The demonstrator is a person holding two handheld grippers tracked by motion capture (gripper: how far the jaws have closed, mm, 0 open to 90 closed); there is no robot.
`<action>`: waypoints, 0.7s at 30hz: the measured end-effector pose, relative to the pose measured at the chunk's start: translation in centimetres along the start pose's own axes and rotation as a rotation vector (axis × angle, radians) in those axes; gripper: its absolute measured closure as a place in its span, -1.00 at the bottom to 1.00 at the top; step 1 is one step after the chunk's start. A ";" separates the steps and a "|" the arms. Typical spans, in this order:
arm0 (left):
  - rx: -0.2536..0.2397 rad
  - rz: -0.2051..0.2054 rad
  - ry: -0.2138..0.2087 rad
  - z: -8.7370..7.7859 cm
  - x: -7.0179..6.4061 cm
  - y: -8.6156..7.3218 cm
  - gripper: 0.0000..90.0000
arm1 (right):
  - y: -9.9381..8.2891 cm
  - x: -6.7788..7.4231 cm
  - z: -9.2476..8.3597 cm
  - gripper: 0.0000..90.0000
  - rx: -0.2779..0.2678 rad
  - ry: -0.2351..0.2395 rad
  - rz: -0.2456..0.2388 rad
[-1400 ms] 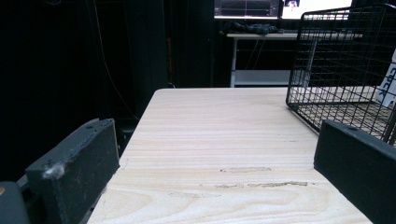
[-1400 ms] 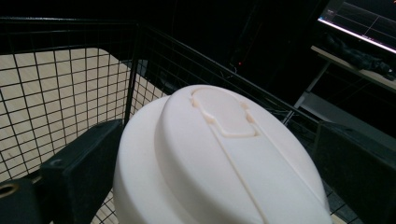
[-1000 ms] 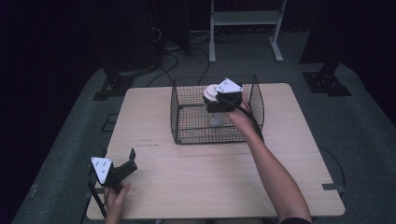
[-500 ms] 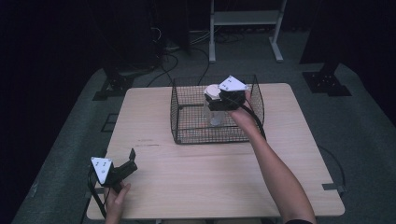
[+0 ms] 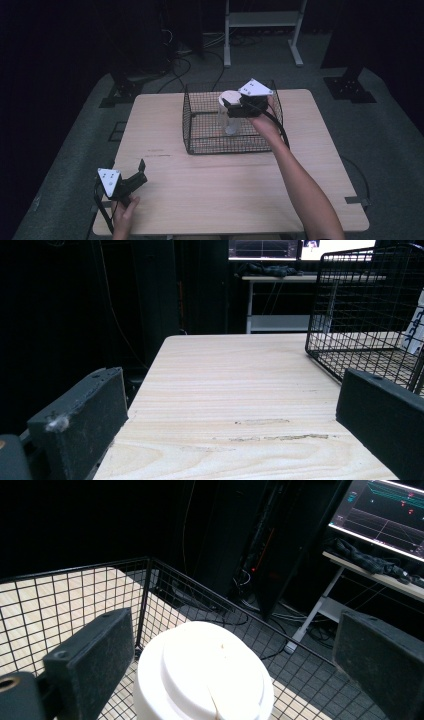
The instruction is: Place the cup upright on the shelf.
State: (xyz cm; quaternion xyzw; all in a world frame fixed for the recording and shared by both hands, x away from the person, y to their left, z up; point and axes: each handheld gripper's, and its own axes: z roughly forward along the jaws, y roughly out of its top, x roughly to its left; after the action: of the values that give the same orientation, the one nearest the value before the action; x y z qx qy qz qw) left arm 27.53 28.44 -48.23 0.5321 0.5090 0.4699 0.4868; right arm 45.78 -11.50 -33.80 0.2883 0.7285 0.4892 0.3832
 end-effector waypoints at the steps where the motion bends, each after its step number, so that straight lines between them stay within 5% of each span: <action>1: -0.001 -0.001 0.000 0.0 0.0 0.0 -1.00 | 0.0 0.0 -0.1 -0.94 0.000 0.000 0.005; 21: -0.001 0.005 -0.002 0.0 0.0 0.0 -1.00 | 0.3 -1.5 -3.8 -0.94 -0.009 -0.016 0.004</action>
State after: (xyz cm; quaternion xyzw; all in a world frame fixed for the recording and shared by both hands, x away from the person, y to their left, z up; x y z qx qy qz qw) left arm 27.51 28.40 -48.23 0.5333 0.5071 0.4709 0.4864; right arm 43.46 -14.43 -32.22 0.2919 0.7228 0.4908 0.3892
